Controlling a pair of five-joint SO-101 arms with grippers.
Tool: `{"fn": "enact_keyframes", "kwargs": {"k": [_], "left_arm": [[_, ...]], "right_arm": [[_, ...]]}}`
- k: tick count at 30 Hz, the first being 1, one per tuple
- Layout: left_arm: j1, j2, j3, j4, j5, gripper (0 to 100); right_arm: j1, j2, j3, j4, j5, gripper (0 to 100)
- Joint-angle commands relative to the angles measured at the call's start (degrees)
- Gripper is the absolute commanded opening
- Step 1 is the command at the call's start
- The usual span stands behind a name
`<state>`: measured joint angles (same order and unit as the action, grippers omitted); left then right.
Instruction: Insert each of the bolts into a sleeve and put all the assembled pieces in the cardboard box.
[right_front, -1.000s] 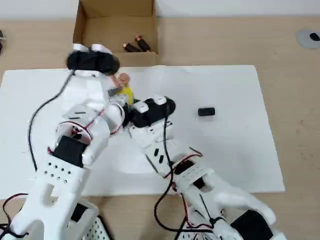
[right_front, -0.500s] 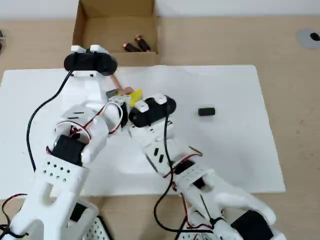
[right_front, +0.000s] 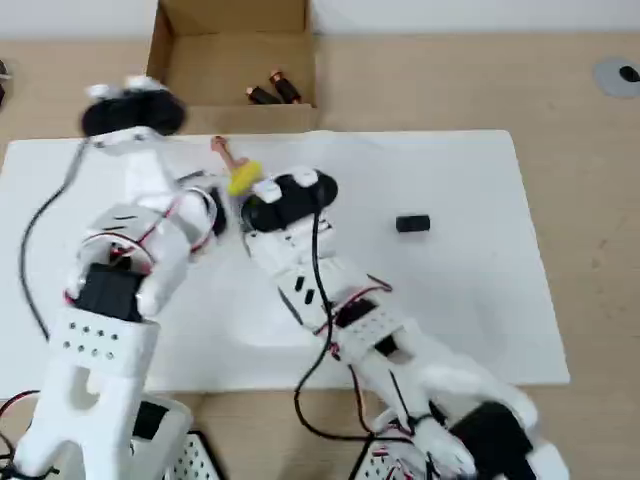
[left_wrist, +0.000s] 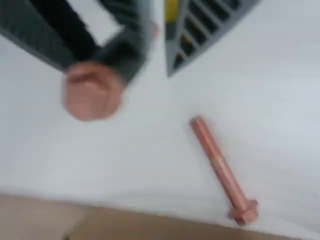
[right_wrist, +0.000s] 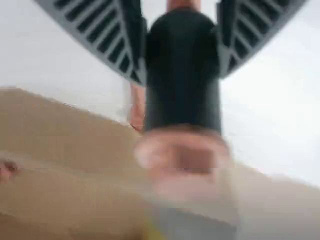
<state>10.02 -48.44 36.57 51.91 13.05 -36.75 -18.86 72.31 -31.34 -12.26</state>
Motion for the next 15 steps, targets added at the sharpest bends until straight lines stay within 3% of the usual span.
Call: {"fn": "enact_keyframes", "kwargs": {"k": [1, 7, 12, 15], "left_arm": [[-2.1, -0.9, -4.8, -1.2, 4.3, 26], [-2.9, -0.9, -4.3, -2.9, 8.9, 26], [-11.0, -0.6, -1.8, -7.1, 15.7, 26], [-16.5, -0.3, 2.0, -13.1, 16.4, 26]], "right_arm": [[1.7, 2.8, -3.9, 0.2, 0.8, 1.0], [1.7, 5.0, -5.1, 0.2, 2.5, 1.0], [2.0, 5.1, -5.7, 0.2, 2.7, 1.0], [3.6, 5.2, -7.0, 0.3, 2.7, 1.0]]}}
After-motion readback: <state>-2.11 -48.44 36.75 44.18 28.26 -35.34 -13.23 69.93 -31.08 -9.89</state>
